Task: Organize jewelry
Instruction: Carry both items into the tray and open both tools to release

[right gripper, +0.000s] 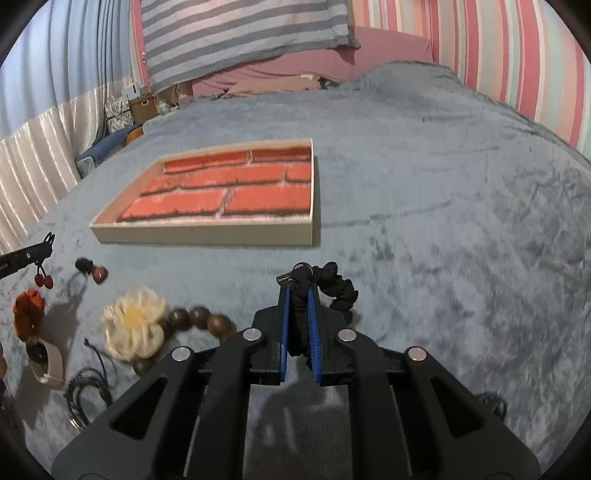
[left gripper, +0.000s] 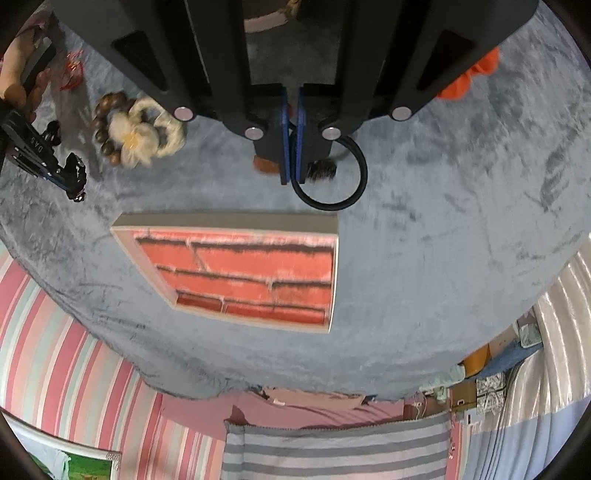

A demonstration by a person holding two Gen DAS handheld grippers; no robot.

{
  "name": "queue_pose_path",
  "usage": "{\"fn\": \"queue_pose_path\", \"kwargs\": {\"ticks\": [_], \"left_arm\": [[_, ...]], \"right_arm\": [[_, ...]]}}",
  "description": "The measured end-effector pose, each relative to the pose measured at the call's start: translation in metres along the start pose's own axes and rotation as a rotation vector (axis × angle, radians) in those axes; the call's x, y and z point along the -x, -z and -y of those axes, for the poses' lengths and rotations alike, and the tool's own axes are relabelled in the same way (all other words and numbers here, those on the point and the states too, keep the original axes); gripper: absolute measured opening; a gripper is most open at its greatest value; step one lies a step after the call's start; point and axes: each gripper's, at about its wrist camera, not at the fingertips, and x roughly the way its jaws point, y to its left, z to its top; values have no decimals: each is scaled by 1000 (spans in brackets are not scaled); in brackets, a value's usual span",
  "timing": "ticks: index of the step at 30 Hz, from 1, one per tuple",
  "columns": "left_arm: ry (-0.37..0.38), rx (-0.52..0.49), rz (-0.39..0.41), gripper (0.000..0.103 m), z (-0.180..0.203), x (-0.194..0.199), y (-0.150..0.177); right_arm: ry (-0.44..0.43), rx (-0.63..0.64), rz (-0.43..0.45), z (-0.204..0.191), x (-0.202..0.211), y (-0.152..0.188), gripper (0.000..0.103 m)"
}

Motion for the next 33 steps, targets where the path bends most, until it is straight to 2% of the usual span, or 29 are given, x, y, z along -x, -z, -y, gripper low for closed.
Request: {"fn": "queue_pose_path", "kwargs": {"ticks": [8, 11, 15, 22, 27, 33], "left_arm": [[26, -9, 55, 3, 16, 1, -62], [14, -26, 68, 3, 26, -12, -89], [28, -28, 47, 3, 36, -46, -126], [-15, -33, -49, 3, 39, -136, -171], [-34, -36, -120, 3, 36, -195, -179], [-61, -36, -196, 3, 32, -243, -178]], "right_arm": [[-17, 4, 88, -9, 0, -67, 10], [-26, 6, 96, -14, -16, -97, 10], [-29, 15, 87, -22, -50, -132, 10], [-20, 12, 15, -29, -133, -173, 10], [0, 19, -66, -32, -191, -187, 10], [-6, -19, -175, -33, -235, -189, 10]]}}
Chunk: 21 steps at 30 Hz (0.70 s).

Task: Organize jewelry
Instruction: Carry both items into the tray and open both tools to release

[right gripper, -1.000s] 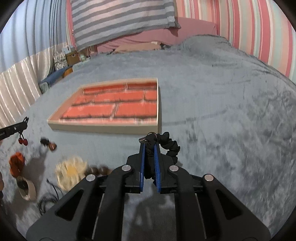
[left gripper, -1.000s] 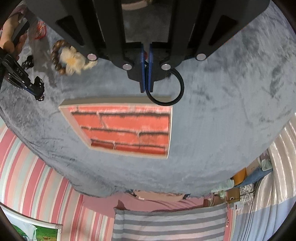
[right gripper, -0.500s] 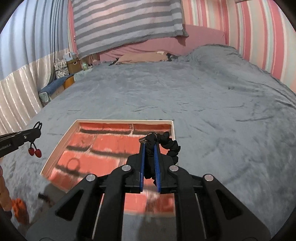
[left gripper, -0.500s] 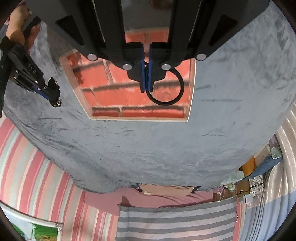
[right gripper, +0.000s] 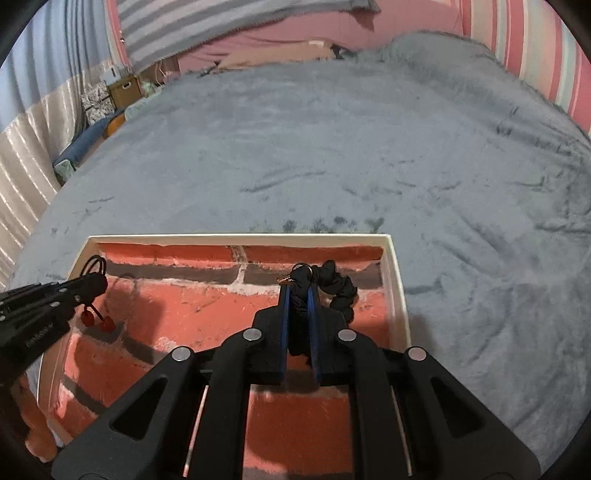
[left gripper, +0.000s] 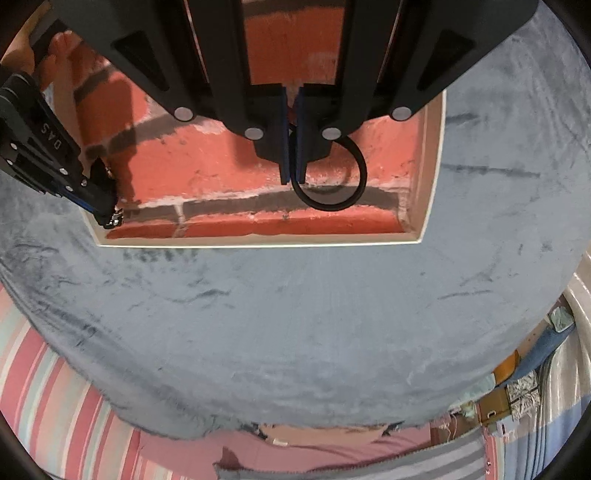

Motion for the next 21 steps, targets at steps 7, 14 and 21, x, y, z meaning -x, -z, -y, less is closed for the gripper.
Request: {"fn": "queue_pose_path", "kwargs": {"ticks": [7, 14, 21], "left_arm": [[-17, -18, -38, 4, 5, -23, -1], [-39, -15, -78, 6, 4, -35, -2], [-51, -18, -100, 6, 3, -31, -5]], "right_arm": [[22, -35, -63, 6, -18, -3, 10], [24, -13, -139, 2, -32, -4, 11], [29, -2, -157, 3, -31, -8, 31]]}}
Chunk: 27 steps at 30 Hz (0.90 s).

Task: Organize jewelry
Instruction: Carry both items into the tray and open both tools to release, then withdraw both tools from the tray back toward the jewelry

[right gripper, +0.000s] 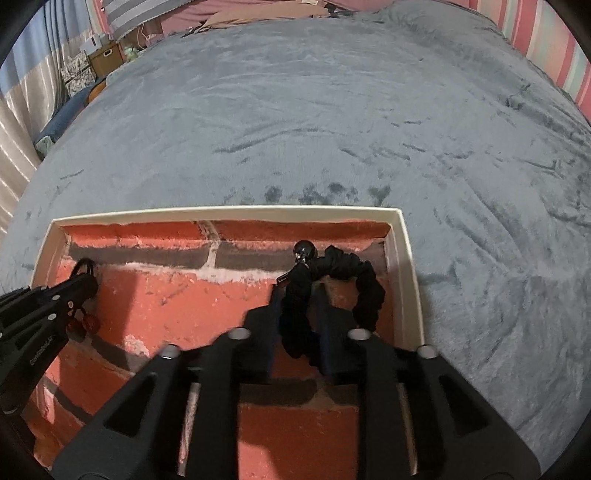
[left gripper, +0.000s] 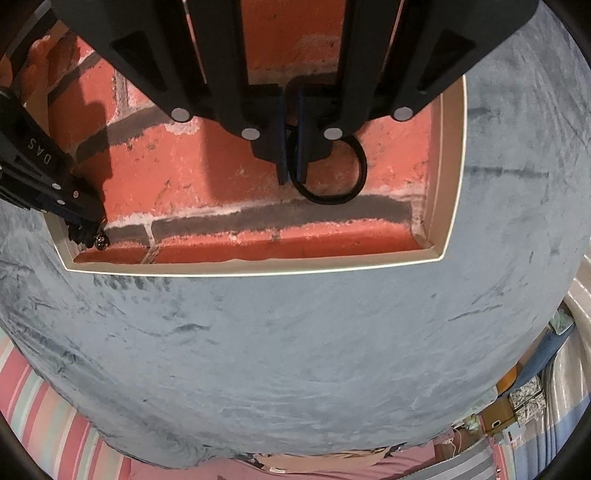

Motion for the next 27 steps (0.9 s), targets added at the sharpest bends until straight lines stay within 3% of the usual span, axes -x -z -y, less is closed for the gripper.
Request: {"fn": "queue_pose_path", "kwargs": {"ticks": [2, 3, 4, 6, 8, 10, 13, 19, 27], "left_arm": [[5, 6, 17, 7, -2, 10, 1], [1, 5, 26, 18, -2, 15, 2], [-7, 4, 36, 42, -2, 20, 2], [-41, 3, 93, 61, -4, 39, 5], [-24, 10, 123, 61, -7, 59, 9], [-16, 20, 152, 62, -12, 80, 15], [-24, 18, 233, 79, -19, 117, 29], [-21, 10, 368, 90, -28, 192, 74], [25, -15, 458, 92, -32, 256, 156]], "right_arm": [[-13, 3, 31, 1, 11, -1, 41], [-17, 6, 45, 2, 17, -1, 47], [-19, 8, 57, 3, 23, -1, 50], [-39, 0, 78, 6, 37, 0, 50], [-67, -12, 113, 11, 58, 2, 52], [-64, -6, 158, 12, 80, 5, 65], [-55, 10, 231, 16, 116, 14, 76], [-49, 3, 358, 27, 180, 58, 98], [-18, 12, 443, 28, 236, 127, 99]]}}
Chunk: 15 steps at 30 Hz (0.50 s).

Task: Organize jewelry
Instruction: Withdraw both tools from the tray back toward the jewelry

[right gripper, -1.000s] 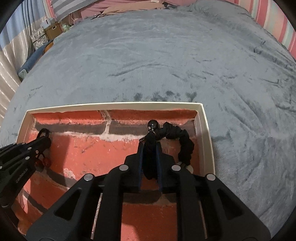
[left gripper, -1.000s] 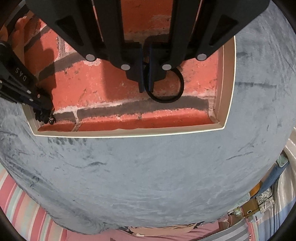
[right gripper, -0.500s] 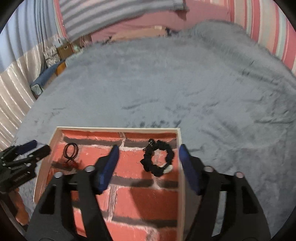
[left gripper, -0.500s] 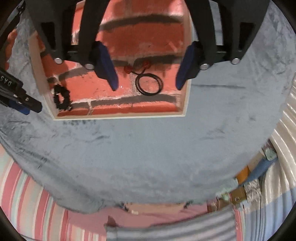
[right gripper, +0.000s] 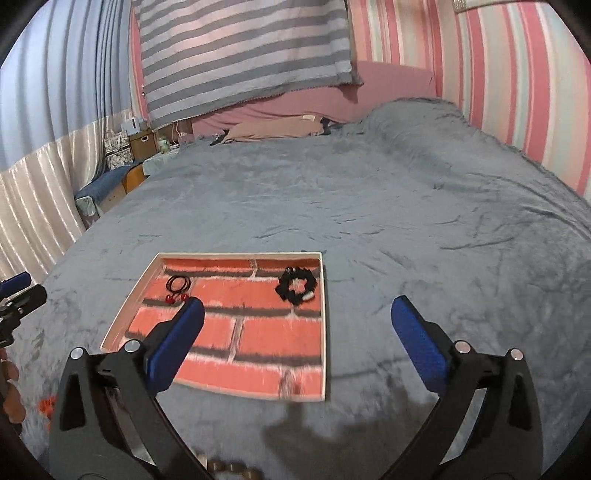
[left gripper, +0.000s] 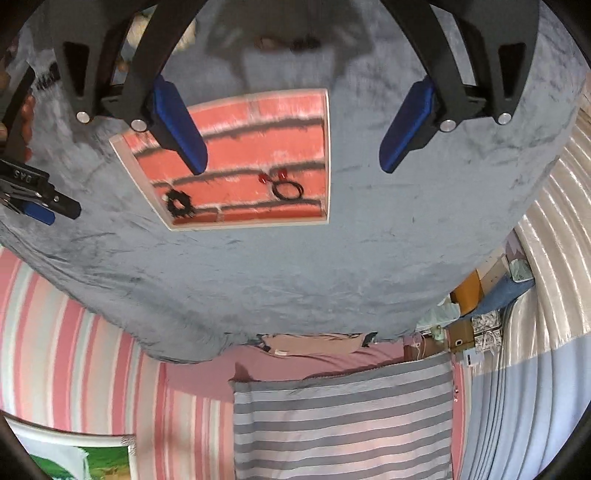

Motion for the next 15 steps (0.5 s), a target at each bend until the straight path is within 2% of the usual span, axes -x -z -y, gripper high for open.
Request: {"fn": "queue_pose_path", "kwargs": {"ticks": [5, 8, 15], "left_arm": [[17, 34, 39, 92, -2, 47, 35], [13, 5, 46, 92, 4, 69, 53], [-24, -26, 80, 98, 17, 112, 96]], "right_arm": [[53, 45, 52, -7, 47, 31, 99], [78, 55, 67, -11, 71, 54, 99], [98, 45, 54, -9, 104, 106, 99]]}}
